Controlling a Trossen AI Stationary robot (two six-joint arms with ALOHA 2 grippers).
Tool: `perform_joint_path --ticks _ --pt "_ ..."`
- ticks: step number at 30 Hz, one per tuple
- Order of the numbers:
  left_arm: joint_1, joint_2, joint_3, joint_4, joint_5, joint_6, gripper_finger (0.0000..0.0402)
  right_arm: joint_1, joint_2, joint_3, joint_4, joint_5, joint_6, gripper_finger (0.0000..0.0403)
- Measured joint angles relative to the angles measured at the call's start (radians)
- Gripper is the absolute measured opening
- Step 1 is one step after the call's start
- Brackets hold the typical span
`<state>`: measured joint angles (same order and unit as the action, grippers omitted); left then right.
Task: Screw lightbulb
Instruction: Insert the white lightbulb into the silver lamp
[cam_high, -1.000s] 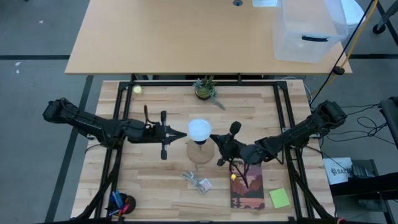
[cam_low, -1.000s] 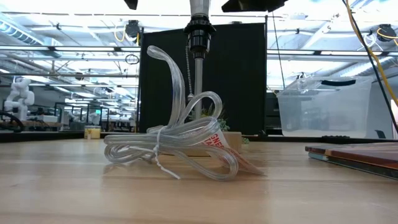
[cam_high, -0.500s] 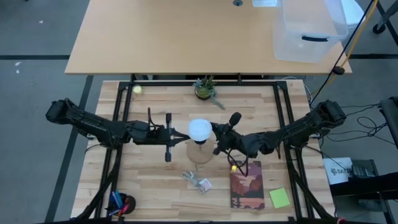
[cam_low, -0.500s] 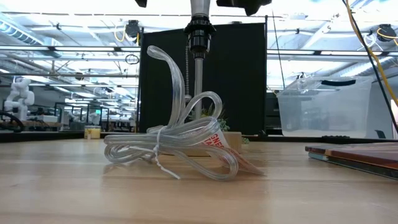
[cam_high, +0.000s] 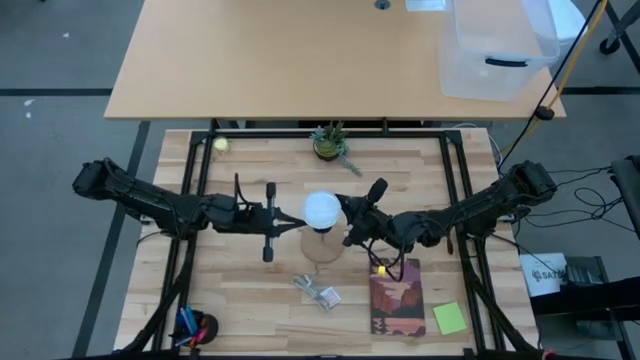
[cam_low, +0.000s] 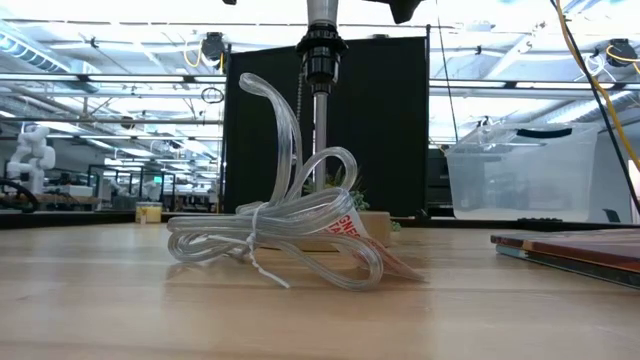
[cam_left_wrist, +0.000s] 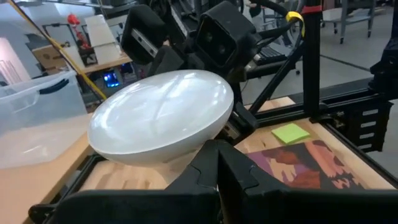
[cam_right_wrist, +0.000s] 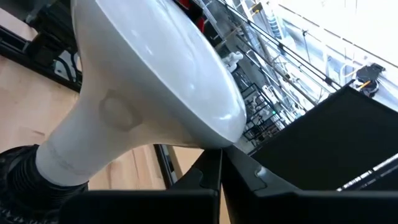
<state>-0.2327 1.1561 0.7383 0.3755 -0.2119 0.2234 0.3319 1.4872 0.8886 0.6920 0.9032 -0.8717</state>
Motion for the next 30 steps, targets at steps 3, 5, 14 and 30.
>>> perform_joint_path --ticks 3,5,14,30 --pt "0.004 0.000 0.000 -0.001 0.004 -0.001 0.0000 0.006 0.000 0.000 0.001 0.002 -0.010 0.0000" --pt "0.010 0.000 0.000 -0.001 0.004 -0.005 0.0000 0.009 -0.001 0.000 0.001 0.003 -0.009 0.0000" --pt "0.071 -0.001 0.000 -0.041 -0.006 -0.088 0.0000 0.039 -0.002 -0.002 -0.009 0.028 -0.004 0.0000" --pt "0.115 -0.004 0.000 -0.146 -0.104 -0.166 0.0000 0.097 0.000 -0.002 -0.036 0.032 0.020 0.0000"
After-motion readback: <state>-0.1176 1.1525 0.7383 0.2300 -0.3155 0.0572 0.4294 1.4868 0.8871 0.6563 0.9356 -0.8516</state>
